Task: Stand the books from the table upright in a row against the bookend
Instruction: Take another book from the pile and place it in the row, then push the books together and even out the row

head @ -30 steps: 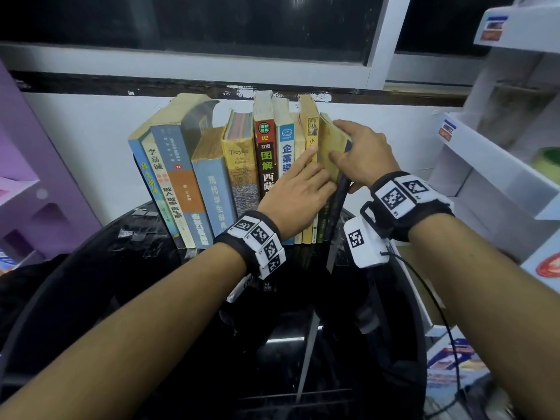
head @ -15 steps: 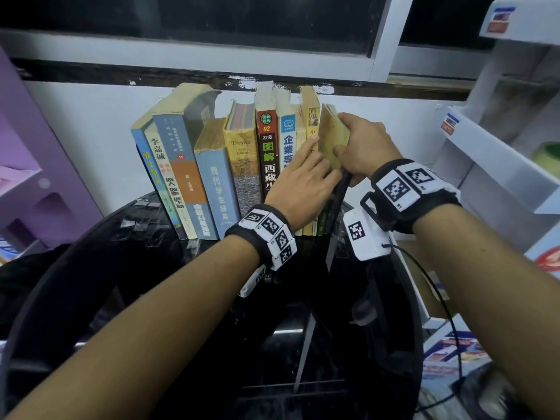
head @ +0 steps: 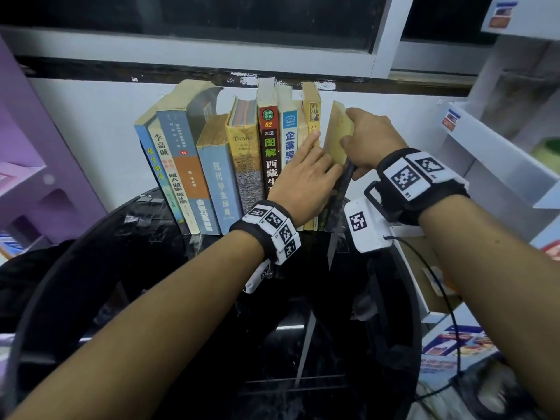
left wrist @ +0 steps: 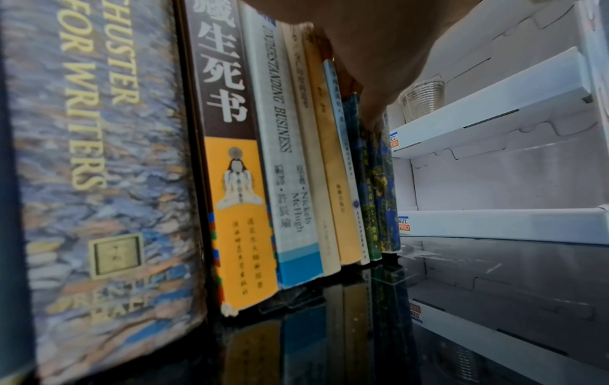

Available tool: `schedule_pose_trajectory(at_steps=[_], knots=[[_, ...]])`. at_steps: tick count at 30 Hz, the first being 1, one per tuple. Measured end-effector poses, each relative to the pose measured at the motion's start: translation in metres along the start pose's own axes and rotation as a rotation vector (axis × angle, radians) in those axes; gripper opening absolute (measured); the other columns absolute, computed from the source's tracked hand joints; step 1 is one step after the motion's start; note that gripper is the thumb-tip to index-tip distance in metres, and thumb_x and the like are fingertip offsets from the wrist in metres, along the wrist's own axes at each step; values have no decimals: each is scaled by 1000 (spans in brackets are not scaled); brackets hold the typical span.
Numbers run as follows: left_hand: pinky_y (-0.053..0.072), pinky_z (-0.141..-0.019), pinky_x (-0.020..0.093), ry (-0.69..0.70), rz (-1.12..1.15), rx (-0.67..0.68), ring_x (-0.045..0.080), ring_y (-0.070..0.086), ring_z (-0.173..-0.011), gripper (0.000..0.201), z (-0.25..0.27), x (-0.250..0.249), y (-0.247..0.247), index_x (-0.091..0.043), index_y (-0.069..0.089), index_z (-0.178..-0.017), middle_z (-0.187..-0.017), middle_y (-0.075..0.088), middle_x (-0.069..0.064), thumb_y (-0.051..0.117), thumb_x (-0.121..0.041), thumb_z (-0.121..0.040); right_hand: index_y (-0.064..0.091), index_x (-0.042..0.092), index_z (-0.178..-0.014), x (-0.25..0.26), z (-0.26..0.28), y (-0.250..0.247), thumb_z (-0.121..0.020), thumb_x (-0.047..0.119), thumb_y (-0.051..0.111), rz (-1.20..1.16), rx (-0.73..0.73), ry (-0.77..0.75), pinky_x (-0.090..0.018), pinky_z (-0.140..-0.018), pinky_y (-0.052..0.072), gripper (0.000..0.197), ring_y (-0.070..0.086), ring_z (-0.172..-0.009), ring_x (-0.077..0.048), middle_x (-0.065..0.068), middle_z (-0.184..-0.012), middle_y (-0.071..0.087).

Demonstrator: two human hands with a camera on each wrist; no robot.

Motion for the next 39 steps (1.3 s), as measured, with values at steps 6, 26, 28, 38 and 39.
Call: schedule_pose_trajectory(at_steps=[6,26,28,38,39], knots=[[18,-118,49,-28,15,2,32,58,-96,33,0,-3,-1,-8,62,-94,-84,62,10,68,-35,-76,49,18,-127,-5,12,6,-91,15,43,-10,-145,-101,-49,-81,53,37,58,-98,-42,-20,-112,59],[13,-120,46,-85,88,-10,32,57,-97,28,0,-5,-1,-10,64,-92,-83,63,10,63,-28,-71,51,25,-133,-9,9,12,-95,22,42,2,-296,-222,-41,-80,45,39,56,-102,-43,-18,-112,65],[14,-120,47,-89,96,-9,32,57,-97,29,0,-5,-1,-10,63,-93,-84,63,9,63,-29,-71,51,25,-134,-9,11,10,-96,24,43,7,-303,-218,-42,-79,46,38,56,-101,-43,-19,-111,65],[18,-118,43,131,255,11,30,53,-115,35,28,10,-15,-6,63,-109,-113,61,12,66,-16,-75,34,21,-135,-5,16,6,-92,37,50,-267,-114,-132,-39,-80,49,48,61,-87,-32,-10,-99,64],[22,-117,43,143,275,9,30,53,-116,35,33,13,-19,-6,64,-109,-115,61,13,66,-14,-75,31,22,-136,-6,18,6,-92,37,52,-321,-95,-125,-42,-82,52,51,63,-84,-30,-9,-99,63]])
Point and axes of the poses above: each hand's wrist, its own z-axis away from the middle knuckle, its own y-axis out of the palm, x = y × z, the point moved 4 cm from there along -z, towards the middle knuckle
